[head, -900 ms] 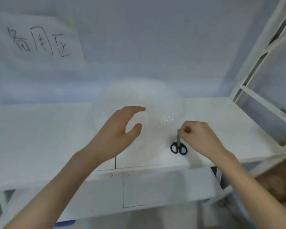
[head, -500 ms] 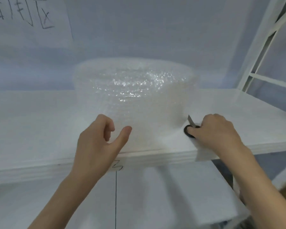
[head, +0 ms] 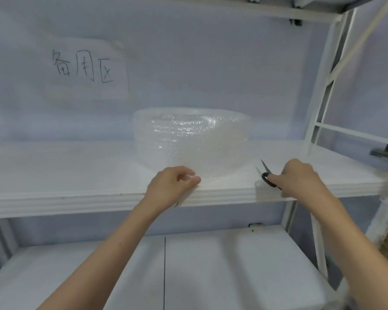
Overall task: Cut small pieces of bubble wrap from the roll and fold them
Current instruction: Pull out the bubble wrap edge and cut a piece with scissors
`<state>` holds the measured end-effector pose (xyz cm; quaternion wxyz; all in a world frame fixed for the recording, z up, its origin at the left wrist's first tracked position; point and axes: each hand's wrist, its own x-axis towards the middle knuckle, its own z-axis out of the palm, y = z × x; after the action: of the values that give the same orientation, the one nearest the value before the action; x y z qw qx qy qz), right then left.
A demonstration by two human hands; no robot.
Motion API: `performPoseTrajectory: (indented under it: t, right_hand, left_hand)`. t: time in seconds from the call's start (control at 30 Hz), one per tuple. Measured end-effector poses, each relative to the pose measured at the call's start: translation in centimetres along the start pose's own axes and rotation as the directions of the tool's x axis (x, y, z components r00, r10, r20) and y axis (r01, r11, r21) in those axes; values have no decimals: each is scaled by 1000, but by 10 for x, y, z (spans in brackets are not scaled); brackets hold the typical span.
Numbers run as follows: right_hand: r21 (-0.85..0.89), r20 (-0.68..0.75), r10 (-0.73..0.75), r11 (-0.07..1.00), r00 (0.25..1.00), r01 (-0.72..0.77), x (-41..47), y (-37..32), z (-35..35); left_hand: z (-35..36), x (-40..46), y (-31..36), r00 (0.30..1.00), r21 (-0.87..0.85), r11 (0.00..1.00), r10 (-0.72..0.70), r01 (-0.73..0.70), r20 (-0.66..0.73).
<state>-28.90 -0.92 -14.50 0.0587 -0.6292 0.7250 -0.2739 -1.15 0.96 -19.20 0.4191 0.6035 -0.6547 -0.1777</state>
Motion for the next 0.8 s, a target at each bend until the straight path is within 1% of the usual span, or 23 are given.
performPoseTrajectory:
  t: [0.07,0.1,0.13,0.17,0.2,0.23,0.27,0.3,0.33,0.47,0.5,0.57,0.63,0.8]
  right_hand:
    - [114,83,1,993,997,-11,-13,12,-6]
    - [208,127,-5,978,992,-22,-20,18,-7]
    - [337,169,-16,941,986,-43,-27,23,-6]
    - [497,212,-25,863,977,-85,-34,28,-4]
    - [652,269,-29,741,963,-160,-41,33,1]
    - [763,340,-45,597,939,-248,-47,35,6]
    - [820,407,-88,473,909,-321,-53,35,11]
    - [839,458,-139,392,878,-376,-59,35,16]
    - [841,493,-177,349,852,-414,-64,32,20]
    - [841,531,-269,288,804,-458,-84,16,38]
    - [840,533,-289,295,795,-455,-89,11,44]
    - [827,547,-311,345,777,-444,-99,2,55]
    - [818,560,-346,376,753,-436,-106,-6,67]
    - [832,548,-436,366,713,-416,-123,-31,89]
  left_hand:
    - [6,-1,4,1000,28,1000,-3,4,-19]
    - [9,-1,7,1000,28,1000,-8,9,-30]
    - [9,-1,10,999,21,1000,-17,18,-41]
    - [9,-2,14,998,8,999,-39,39,-48]
    - [9,-1,16,996,-14,998,-68,67,-49]
    - [8,-1,18,994,-44,995,-97,95,-43]
    - [7,0,19,993,-78,991,-116,113,-33]
    - [6,0,20,992,-109,987,-123,120,-22]
    - [4,1,20,993,-131,984,-119,116,-10]
    - [-4,-5,18,996,-158,983,-90,93,24]
    - [-6,-6,18,996,-170,981,-90,92,24]
    - [-11,-10,17,994,-205,973,-106,108,25]
    - [-15,-15,13,992,-248,961,-125,121,1]
    - [-33,-36,10,993,-358,928,-116,98,-29]
